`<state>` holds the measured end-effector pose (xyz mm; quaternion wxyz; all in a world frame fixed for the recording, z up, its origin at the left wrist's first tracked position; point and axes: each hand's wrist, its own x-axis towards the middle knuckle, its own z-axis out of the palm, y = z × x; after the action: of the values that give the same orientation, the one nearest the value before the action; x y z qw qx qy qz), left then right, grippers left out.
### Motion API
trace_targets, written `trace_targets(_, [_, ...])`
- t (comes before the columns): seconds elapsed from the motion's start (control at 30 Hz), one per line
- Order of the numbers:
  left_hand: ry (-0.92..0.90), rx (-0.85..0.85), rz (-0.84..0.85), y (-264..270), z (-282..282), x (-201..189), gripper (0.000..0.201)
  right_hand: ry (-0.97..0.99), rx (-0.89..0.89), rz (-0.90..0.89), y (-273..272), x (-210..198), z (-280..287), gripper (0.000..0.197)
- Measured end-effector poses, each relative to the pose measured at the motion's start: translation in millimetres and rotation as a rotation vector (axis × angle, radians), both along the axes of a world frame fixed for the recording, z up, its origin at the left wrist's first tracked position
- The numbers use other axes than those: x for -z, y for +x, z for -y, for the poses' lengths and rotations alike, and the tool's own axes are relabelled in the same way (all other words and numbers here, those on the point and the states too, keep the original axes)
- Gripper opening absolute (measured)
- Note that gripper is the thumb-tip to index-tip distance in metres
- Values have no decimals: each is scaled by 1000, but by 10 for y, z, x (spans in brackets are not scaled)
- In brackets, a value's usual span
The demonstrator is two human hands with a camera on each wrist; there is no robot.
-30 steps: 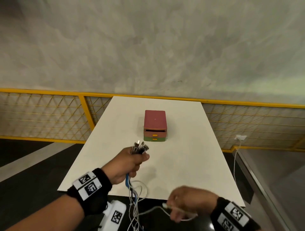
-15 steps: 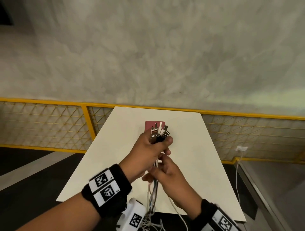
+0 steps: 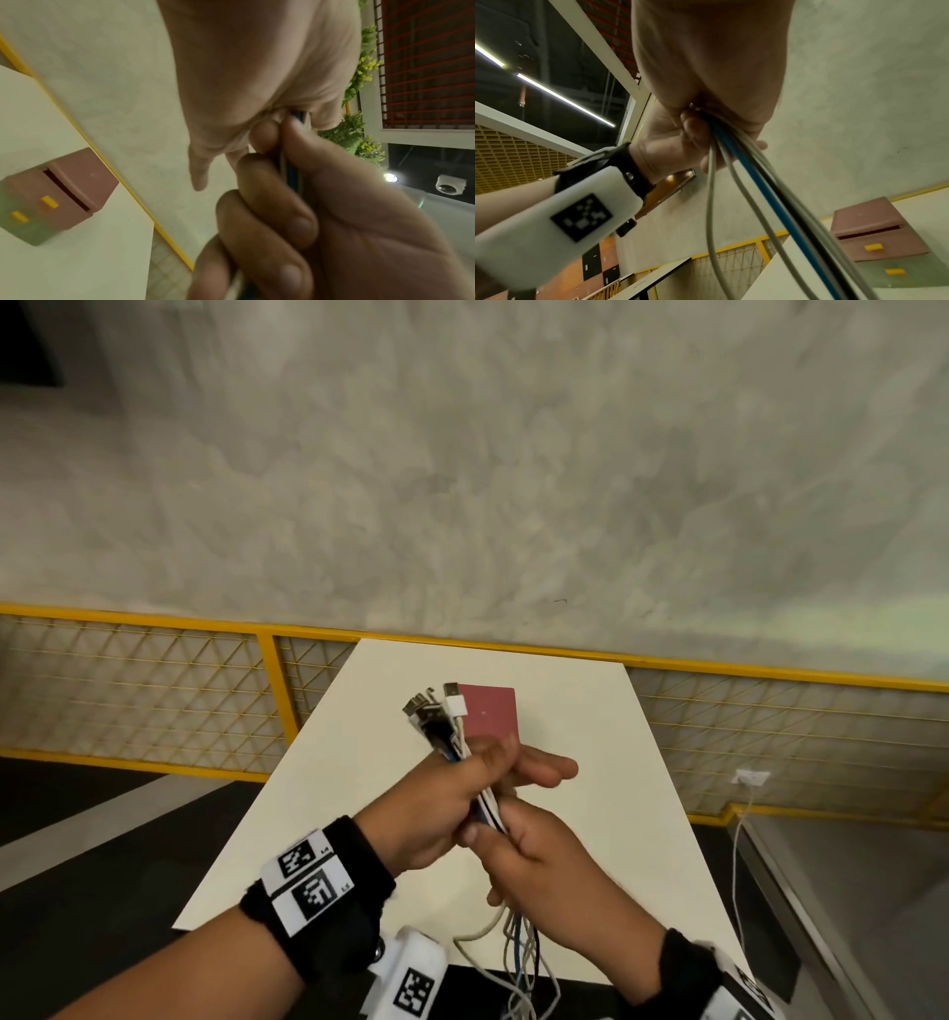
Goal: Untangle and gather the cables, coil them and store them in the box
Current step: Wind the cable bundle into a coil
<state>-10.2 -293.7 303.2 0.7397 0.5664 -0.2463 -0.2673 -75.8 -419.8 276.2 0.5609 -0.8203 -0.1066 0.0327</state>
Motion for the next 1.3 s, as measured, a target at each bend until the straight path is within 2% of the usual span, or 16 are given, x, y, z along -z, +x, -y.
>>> trace_targets(0.13, [-247, -21, -173, 74, 35, -59, 49, 227, -53, -173, -76, 148, -45, 10])
trace_targets(0.23, [-360, 10, -253, 68, 40, -100, 55, 297, -116, -261, -127, 246, -59, 9])
trace_targets(0.37, [-385, 127, -306, -36, -5, -116, 47, 214, -177, -294, -137, 266, -26, 10])
trace_targets(0.47, [-401, 261, -378, -82, -108, -157, 47, 25, -160, -305, -91, 302, 71, 8])
trace_targets(0.57, [-276, 498, -413, -185, -211, -120, 55, -205, -142, -296, -18, 346, 214, 26])
trace_targets(0.67, [76, 725, -433, -268, -297, 48, 55, -323, -118, -320, 138, 320, 375, 14])
trace_targets(0.7, [232, 760, -425, -285, -321, 90, 54, -362, -108, -293, 198, 287, 412, 18])
trace_targets(0.77, [545, 693, -354, -262, -342, 183, 52, -456, -108, -228, 277, 174, 432, 32])
trace_targets(0.83, [746, 437, -203, -187, -333, 270, 45, -504, -107, -191, 305, 65, 395, 31])
trace_targets(0.87, [777, 306, -132, -138, -331, 301, 40, -511, -92, -170, 316, 21, 382, 31])
trace_targets(0.93, [742, 138, -9, -56, -331, 333, 41, -505, -51, -113, 328, -61, 351, 26])
trace_targets(1.0, [667, 30, 26, 14, -313, 331, 50, -429, -15, -77, 299, -117, 309, 13])
trace_targets(1.03, [591, -21, -23, 40, -292, 320, 47, -397, 2, -59, 269, -143, 267, 9])
trace_targets(1.13, [356, -101, -215, 85, -180, 263, 52, -442, 69, 77, 204, -83, 127, 23])
trace_targets(1.2, [272, -134, -284, 84, -102, 238, 61, -472, 126, 161, 179, -23, 47, 25])
trace_targets(1.3, [195, -81, -387, 34, -12, 200, 67, -487, 180, 250, 149, 7, -12, 25])
